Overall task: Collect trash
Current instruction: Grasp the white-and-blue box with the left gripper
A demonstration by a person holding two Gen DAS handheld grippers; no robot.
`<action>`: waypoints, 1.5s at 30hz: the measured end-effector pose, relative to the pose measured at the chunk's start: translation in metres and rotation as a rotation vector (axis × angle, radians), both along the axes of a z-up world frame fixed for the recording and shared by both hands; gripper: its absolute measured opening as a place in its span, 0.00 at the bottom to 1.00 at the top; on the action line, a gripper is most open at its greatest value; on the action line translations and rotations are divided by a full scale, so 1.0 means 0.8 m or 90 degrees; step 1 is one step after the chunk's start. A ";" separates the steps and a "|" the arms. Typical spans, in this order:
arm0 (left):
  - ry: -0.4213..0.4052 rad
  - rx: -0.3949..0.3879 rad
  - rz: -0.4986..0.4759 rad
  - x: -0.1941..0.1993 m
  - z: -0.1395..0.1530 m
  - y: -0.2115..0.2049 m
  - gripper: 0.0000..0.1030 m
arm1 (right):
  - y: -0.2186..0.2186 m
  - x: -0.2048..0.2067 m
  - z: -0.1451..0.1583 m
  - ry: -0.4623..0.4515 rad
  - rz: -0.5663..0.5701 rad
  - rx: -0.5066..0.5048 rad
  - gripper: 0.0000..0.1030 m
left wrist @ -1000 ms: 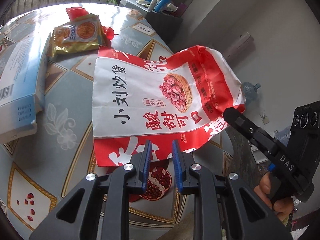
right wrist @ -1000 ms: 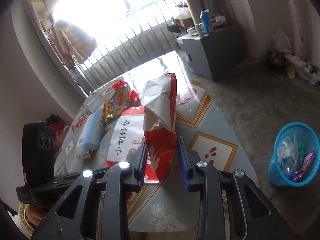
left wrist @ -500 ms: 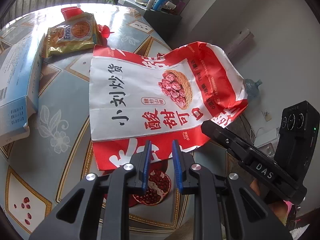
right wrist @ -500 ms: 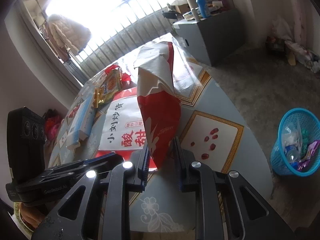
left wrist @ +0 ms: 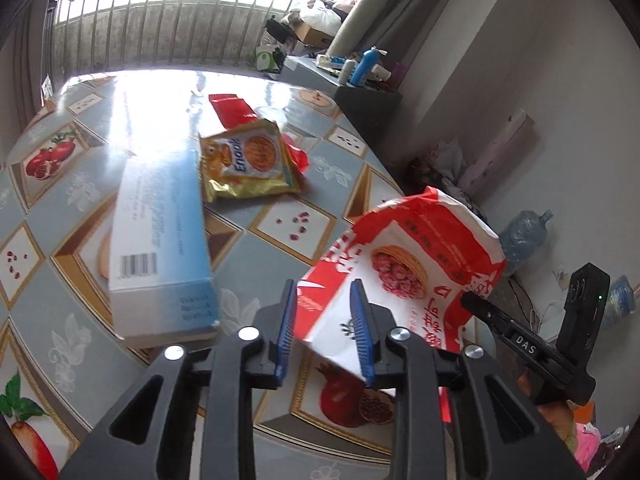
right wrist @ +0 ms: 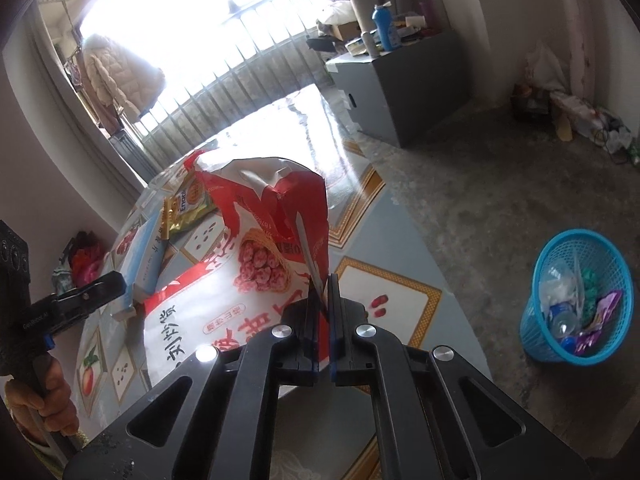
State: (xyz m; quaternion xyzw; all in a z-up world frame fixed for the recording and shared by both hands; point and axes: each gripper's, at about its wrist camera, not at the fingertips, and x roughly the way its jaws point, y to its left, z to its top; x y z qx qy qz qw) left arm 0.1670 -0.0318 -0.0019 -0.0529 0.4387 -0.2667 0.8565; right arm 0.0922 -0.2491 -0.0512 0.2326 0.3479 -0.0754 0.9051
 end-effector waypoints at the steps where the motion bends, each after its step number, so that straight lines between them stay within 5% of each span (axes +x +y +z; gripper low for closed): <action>1: -0.007 0.007 0.012 0.004 0.001 0.006 0.35 | -0.001 0.001 0.000 0.001 -0.004 -0.001 0.02; 6: -0.013 0.034 0.065 0.030 -0.003 0.030 0.44 | -0.012 0.015 0.002 0.001 -0.032 -0.012 0.01; 9: -0.022 0.055 0.088 0.046 -0.006 0.032 0.61 | -0.020 0.029 0.004 0.001 -0.057 -0.007 0.01; 17: -0.035 0.160 0.147 0.087 -0.029 0.028 0.83 | -0.022 0.055 0.001 0.004 -0.102 0.005 0.01; 22: -0.032 0.240 0.163 0.099 -0.046 0.021 0.83 | -0.025 0.055 0.003 0.003 -0.097 0.007 0.01; 27: -0.041 0.264 0.149 0.092 -0.051 0.024 0.83 | -0.027 0.050 0.003 0.002 -0.096 0.013 0.01; 30: -0.045 0.233 0.135 0.083 -0.050 0.028 0.72 | -0.028 0.046 0.004 0.000 -0.095 0.020 0.01; 45: 0.050 0.158 0.043 -0.042 -0.040 0.031 0.72 | -0.027 -0.031 0.014 0.005 -0.051 0.023 0.01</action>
